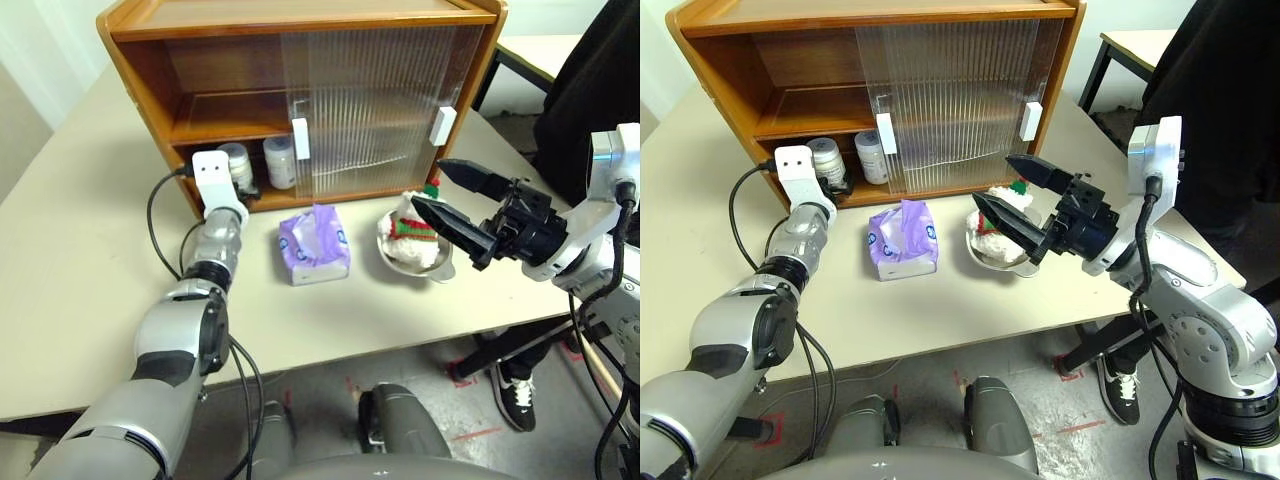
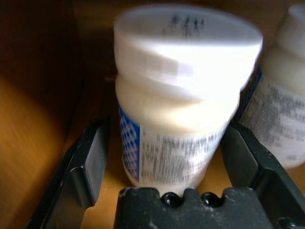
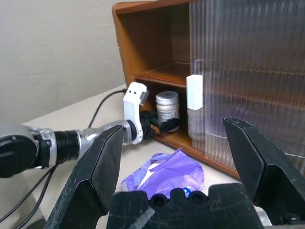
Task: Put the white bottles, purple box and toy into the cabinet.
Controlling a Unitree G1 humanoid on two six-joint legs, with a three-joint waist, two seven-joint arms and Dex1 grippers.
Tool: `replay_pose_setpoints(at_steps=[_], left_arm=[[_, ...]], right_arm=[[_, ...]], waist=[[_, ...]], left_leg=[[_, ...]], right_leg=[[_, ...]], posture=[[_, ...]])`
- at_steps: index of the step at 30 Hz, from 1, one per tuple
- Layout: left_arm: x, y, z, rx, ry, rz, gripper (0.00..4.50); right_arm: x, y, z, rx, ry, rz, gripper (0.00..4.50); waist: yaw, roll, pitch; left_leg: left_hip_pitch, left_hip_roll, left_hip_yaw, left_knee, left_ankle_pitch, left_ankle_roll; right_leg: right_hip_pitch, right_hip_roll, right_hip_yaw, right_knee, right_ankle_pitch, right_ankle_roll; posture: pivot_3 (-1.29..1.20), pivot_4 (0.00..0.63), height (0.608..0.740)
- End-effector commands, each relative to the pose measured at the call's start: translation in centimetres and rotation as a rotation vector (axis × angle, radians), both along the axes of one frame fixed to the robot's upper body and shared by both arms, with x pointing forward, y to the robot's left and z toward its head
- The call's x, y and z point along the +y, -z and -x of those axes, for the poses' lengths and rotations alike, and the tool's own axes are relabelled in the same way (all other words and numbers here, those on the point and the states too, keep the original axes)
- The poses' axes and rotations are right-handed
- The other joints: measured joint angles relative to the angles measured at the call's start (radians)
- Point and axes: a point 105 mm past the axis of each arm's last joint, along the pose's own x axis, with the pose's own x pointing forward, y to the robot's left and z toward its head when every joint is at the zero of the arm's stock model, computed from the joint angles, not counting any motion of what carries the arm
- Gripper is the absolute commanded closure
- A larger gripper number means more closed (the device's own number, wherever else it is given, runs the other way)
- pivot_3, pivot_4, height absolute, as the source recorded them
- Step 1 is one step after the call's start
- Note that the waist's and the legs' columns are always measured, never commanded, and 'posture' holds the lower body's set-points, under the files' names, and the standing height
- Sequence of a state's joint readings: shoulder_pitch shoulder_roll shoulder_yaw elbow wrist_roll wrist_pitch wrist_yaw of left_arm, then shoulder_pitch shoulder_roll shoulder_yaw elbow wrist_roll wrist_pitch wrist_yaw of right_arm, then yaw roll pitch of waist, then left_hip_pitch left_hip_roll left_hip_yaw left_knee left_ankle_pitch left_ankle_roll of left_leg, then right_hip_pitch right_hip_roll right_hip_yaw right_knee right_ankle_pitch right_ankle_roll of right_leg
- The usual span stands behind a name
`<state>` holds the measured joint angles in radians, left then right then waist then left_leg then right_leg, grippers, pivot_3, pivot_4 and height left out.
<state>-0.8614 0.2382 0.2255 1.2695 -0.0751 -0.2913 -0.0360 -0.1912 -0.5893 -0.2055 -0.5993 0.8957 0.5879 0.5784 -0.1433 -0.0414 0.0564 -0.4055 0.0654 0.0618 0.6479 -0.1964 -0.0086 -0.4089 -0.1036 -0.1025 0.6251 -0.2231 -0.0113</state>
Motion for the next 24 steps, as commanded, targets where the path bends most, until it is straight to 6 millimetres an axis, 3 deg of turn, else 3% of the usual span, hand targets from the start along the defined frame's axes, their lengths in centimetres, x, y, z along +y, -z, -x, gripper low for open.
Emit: replay_pose_setpoints(at_steps=[1, 15, 24], left_arm=[[-0.1, 1.0, 0.7, -0.005, 0.015, 0.016, 0.04], [-0.1, 0.5, 1.8, -0.089, 0.121, -0.005, 0.04], [-1.9, -0.5, 3.3, -0.095, 0.367, -0.079, 0.04]], right_arm=[[0.3, 0.1, -0.2, 0.000, -0.025, -0.008, 0.00], [1.4, 0.1, -1.4, 0.000, -0.101, -0.021, 0.00], [2.0, 0.1, -2.0, -0.002, -0.131, -0.025, 0.00]], waist=[[0.001, 0.000, 0.000], [0.056, -0.001, -0.001], [0.085, 0.000, -0.001]], left_leg=[[0.000, 0.000, 0.000, 0.000, 0.000, 0.000], [0.000, 0.000, 0.000, 0.000, 0.000, 0.000], [0.000, 0.000, 0.000, 0.001, 0.000, 0.000]], right_leg=[[0.000, 0.000, 0.000, 0.000, 0.000, 0.000], [0.000, 0.000, 0.000, 0.001, 0.001, 0.000], [0.000, 0.001, 0.000, 0.001, 0.001, 0.000]], posture=[[-0.18, 0.000, 0.740], [-0.08, 0.000, 0.740], [-0.05, 0.000, 0.740]])
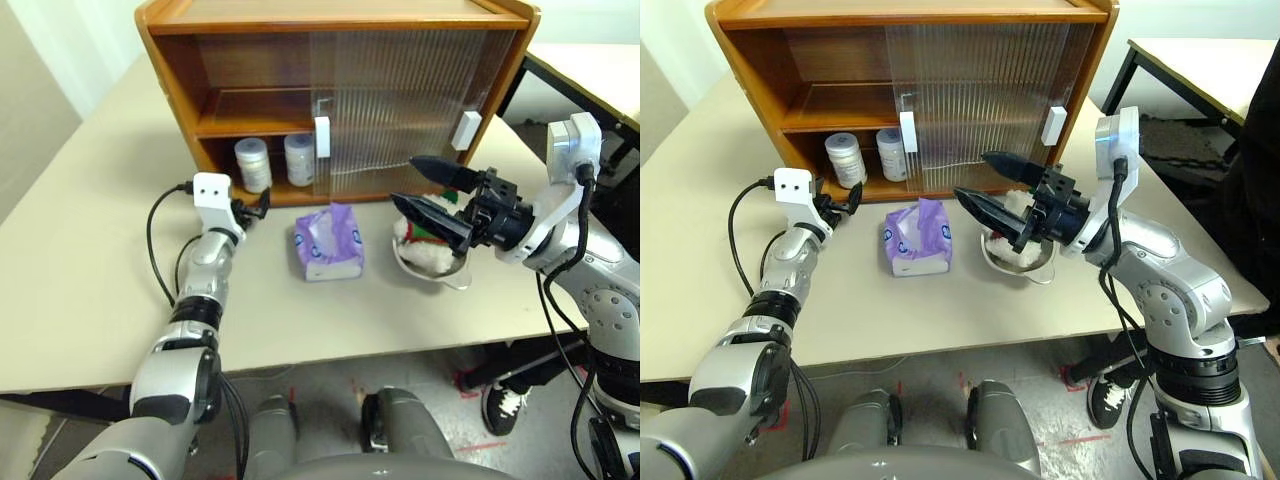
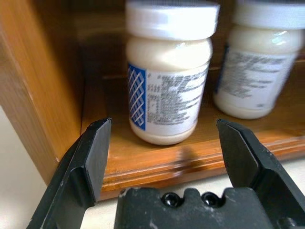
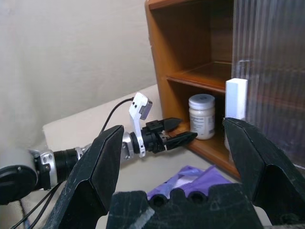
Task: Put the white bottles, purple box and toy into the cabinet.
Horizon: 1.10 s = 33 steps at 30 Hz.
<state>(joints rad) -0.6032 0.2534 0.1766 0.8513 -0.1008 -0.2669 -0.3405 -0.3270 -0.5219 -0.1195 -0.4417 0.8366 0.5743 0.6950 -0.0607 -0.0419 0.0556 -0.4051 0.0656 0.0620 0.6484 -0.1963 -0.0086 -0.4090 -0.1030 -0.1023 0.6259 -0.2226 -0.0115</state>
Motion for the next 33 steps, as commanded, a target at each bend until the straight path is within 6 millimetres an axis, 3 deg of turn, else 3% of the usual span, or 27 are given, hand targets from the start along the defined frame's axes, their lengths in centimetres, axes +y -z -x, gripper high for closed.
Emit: replay_pose_setpoints(at_steps=[1, 3, 10, 19, 33], left_arm=[[-0.4, 0.1, 0.6, 0.034, 0.069, -0.052, 0.04], [-0.3, 0.0, 0.9, 0.053, 0.090, -0.093, 0.04], [-1.9, -1.9, 4.0, 0.118, 0.421, -0.025, 0.04], [-4.9, -2.4, 9.9, 0.186, 0.845, -0.036, 0.04], [-7.9, -0.5, 10.8, 0.181, 0.991, -0.143, 0.04]], right_arm=[[0.2, 0.0, -0.1, -0.012, -0.011, 0.001, 0.00], [0.3, 0.0, -0.2, -0.011, -0.014, 0.001, 0.00], [0.3, 0.1, -0.4, -0.013, -0.021, 0.002, 0.00], [0.3, 0.2, -0.5, -0.015, -0.029, 0.003, 0.00], [0.1, 0.2, -0.1, -0.024, -0.011, 0.003, 0.00]], waist=[[0.006, 0.000, 0.000], [0.015, 0.000, 0.000], [0.027, 0.002, 0.000], [0.026, 0.007, 0.001], [0.026, 0.012, 0.000]], left_leg=[[0.000, 0.000, 0.000, 0.000, 0.000, 0.000], [0.000, 0.000, 0.000, 0.000, 0.000, 0.000], [0.000, 0.000, 0.000, 0.000, 0.000, 0.000], [0.000, 0.001, 0.000, 0.000, 0.000, 0.000], [0.000, 0.001, 0.000, 0.000, 0.000, 0.000]], right_leg=[[0.000, 0.000, 0.000, 0.000, 0.000, 0.000], [0.000, 0.000, 0.000, 0.000, 0.000, 0.000], [0.000, 0.000, 0.000, 0.000, -0.001, -0.002], [-0.001, 0.001, 0.000, 0.000, -0.001, -0.002], [0.000, 0.001, 0.001, 0.000, -0.004, -0.007]], posture=[[-0.05, 0.000, 0.740], [-0.04, 0.000, 0.740], [-0.03, 0.000, 0.740], [-0.03, 0.000, 0.740], [-0.07, 0.000, 0.740]])
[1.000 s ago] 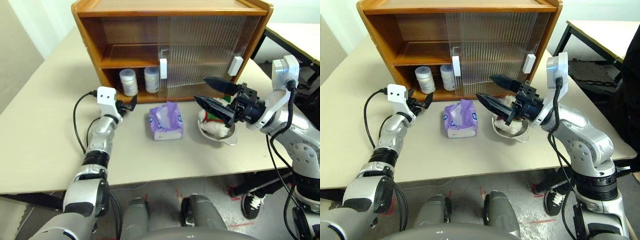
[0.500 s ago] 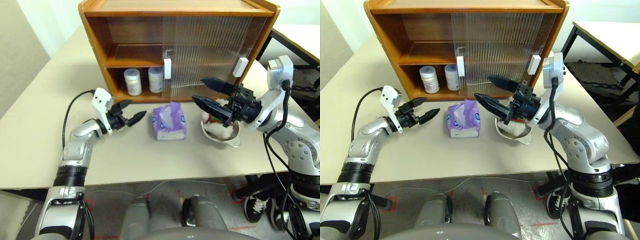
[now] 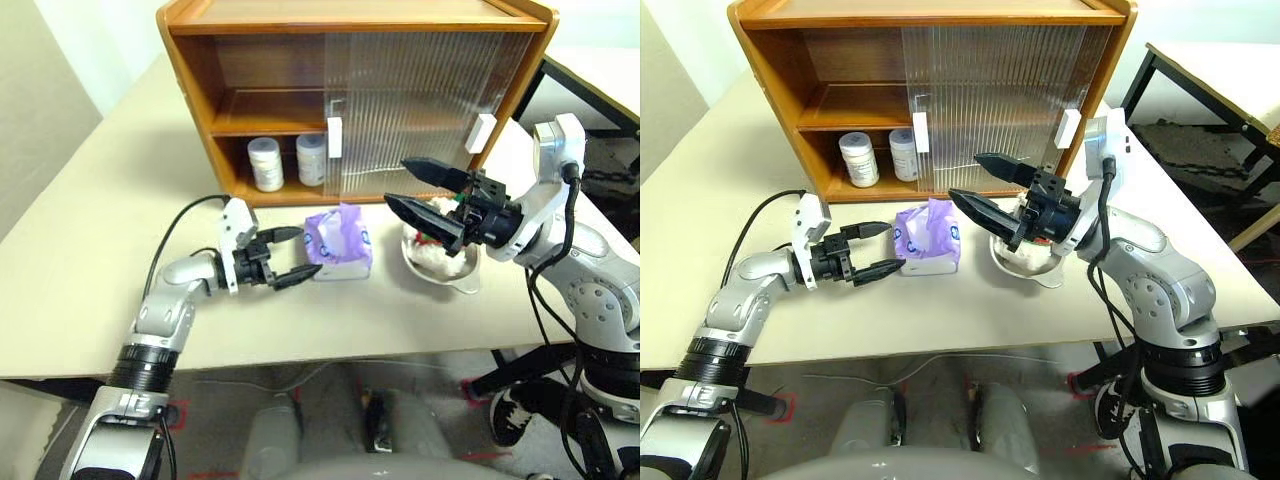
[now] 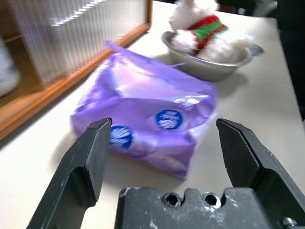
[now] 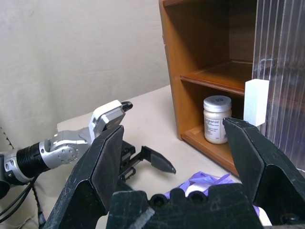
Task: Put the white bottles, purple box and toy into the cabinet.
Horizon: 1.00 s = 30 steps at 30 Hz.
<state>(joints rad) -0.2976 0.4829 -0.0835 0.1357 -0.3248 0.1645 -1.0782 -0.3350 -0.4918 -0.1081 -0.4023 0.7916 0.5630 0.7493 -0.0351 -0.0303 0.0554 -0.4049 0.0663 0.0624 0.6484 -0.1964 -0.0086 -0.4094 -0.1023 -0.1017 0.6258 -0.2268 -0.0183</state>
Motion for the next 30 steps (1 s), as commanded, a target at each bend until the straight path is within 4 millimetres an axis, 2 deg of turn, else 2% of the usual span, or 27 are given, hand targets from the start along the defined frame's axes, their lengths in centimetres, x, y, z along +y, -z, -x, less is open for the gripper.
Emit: replay_pose_setpoints(at_steps=[1, 15, 30], left_arm=[[-0.8, 0.6, 0.3, -0.008, 0.054, -0.030, 0.04], [-2.6, 2.0, -0.3, -0.025, 0.109, -0.065, 0.04], [-1.1, 4.5, -1.4, -0.001, 0.023, -0.174, 0.04]], right_arm=[[-0.2, -0.4, 0.3, -0.030, 0.016, 0.001, 0.00], [-0.5, -0.5, 0.7, -0.033, 0.046, 0.001, 0.00], [-0.4, -1.3, 0.8, -0.044, 0.069, -0.003, 0.00]], waist=[[0.000, 0.001, 0.000], [-0.003, 0.003, -0.001], [-0.007, 0.004, -0.002]], left_leg=[[0.000, 0.000, 0.000, 0.000, 0.000, 0.000], [0.000, 0.000, 0.000, 0.000, 0.000, 0.000], [0.000, 0.000, 0.000, 0.000, 0.000, 0.000]], right_leg=[[0.000, 0.000, 0.000, 0.000, 0.000, 0.000], [0.000, 0.000, 0.000, 0.000, 0.000, 0.000], [0.000, 0.000, 0.000, 0.000, 0.000, 0.000]], posture=[[-0.08, 0.000, 0.740], [-0.12, 0.000, 0.740], [-0.14, 0.000, 0.740]])
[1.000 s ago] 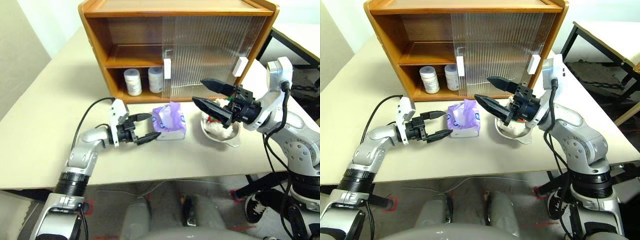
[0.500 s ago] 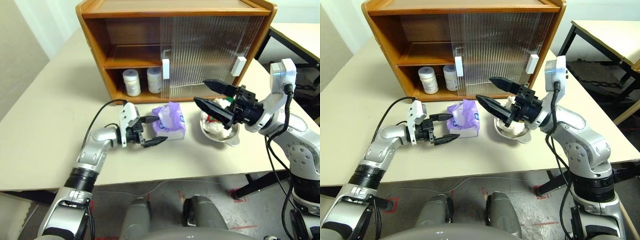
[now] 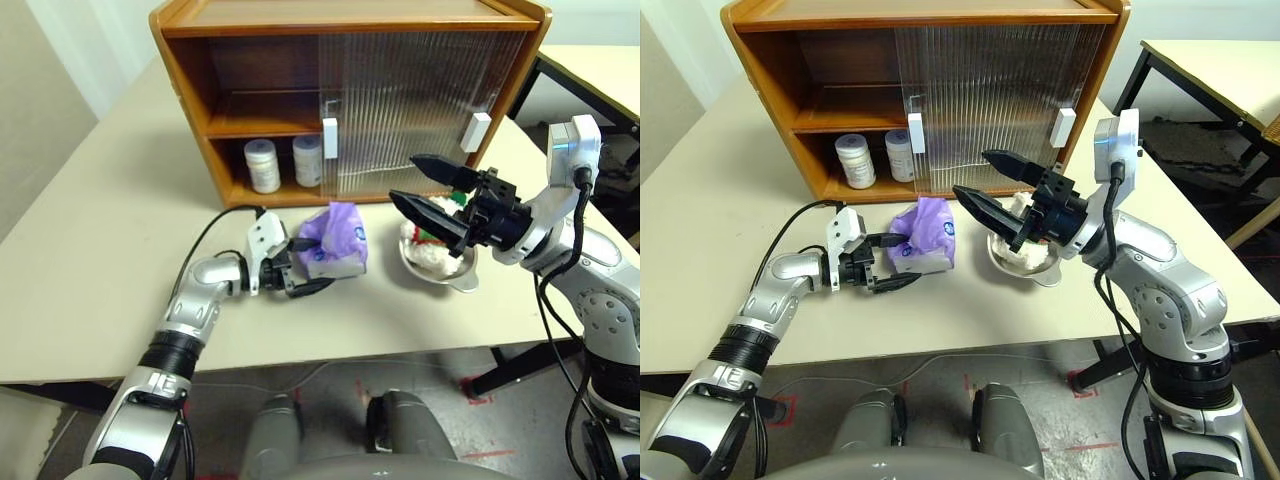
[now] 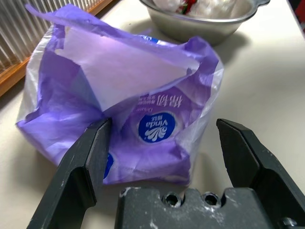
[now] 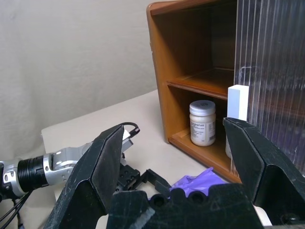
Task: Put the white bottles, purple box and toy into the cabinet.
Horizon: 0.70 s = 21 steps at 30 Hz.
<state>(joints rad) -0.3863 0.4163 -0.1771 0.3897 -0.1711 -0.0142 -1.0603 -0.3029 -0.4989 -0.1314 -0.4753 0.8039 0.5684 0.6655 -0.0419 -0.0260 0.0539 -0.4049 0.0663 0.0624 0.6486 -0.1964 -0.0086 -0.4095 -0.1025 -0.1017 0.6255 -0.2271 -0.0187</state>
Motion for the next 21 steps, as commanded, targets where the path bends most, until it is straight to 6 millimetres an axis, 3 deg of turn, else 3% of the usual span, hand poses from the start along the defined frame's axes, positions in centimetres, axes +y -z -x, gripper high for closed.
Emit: replay_pose_setpoints(at_steps=[1, 5, 14, 17, 21], left_arm=[[0.4, 0.9, -0.1, 0.002, -0.002, -0.052, 0.04], [0.4, 0.7, -0.5, 0.000, -0.010, -0.049, 0.97], [0.6, -0.9, -1.2, -0.017, -0.007, -0.024, 4.36], [0.7, -2.5, -1.3, -0.028, 0.025, -0.002, 4.44], [1.4, -6.6, -1.5, -0.089, 0.087, 0.004, 4.44]], right_arm=[[0.0, -0.6, 0.3, -0.022, -0.002, 0.002, 0.00], [-0.1, -0.6, 0.3, -0.023, 0.002, 0.000, 0.00], [-0.2, -0.2, 0.1, -0.021, 0.006, 0.000, 0.00], [-0.2, -0.1, 0.0, -0.020, 0.003, -0.001, 0.00], [0.0, 0.0, -0.3, -0.021, -0.010, -0.004, 0.00]], waist=[[0.000, 0.000, 0.000], [0.000, 0.000, 0.000], [-0.004, 0.000, 0.000], [-0.007, 0.000, 0.000], [-0.009, 0.000, 0.000]], left_leg=[[0.000, 0.000, 0.000, 0.000, 0.000, 0.000], [0.000, 0.000, 0.000, 0.000, 0.000, 0.000], [0.000, 0.000, 0.000, 0.000, 0.000, 0.000], [0.000, 0.000, 0.000, 0.000, 0.000, 0.000], [0.000, 0.000, 0.000, -0.001, 0.000, 0.000]], right_leg=[[0.000, 0.000, 0.000, 0.000, 0.000, 0.000], [0.000, 0.000, 0.000, 0.000, 0.000, -0.001], [0.000, 0.000, 0.000, 0.000, -0.001, -0.002], [0.000, 0.000, 0.000, 0.000, -0.001, -0.002], [-0.001, 0.000, 0.000, 0.000, -0.001, -0.001]], posture=[[-0.14, 0.000, 0.740], [-0.14, 0.000, 0.740], [-0.13, 0.000, 0.740], [-0.12, 0.000, 0.740], [-0.10, 0.000, 0.740]])
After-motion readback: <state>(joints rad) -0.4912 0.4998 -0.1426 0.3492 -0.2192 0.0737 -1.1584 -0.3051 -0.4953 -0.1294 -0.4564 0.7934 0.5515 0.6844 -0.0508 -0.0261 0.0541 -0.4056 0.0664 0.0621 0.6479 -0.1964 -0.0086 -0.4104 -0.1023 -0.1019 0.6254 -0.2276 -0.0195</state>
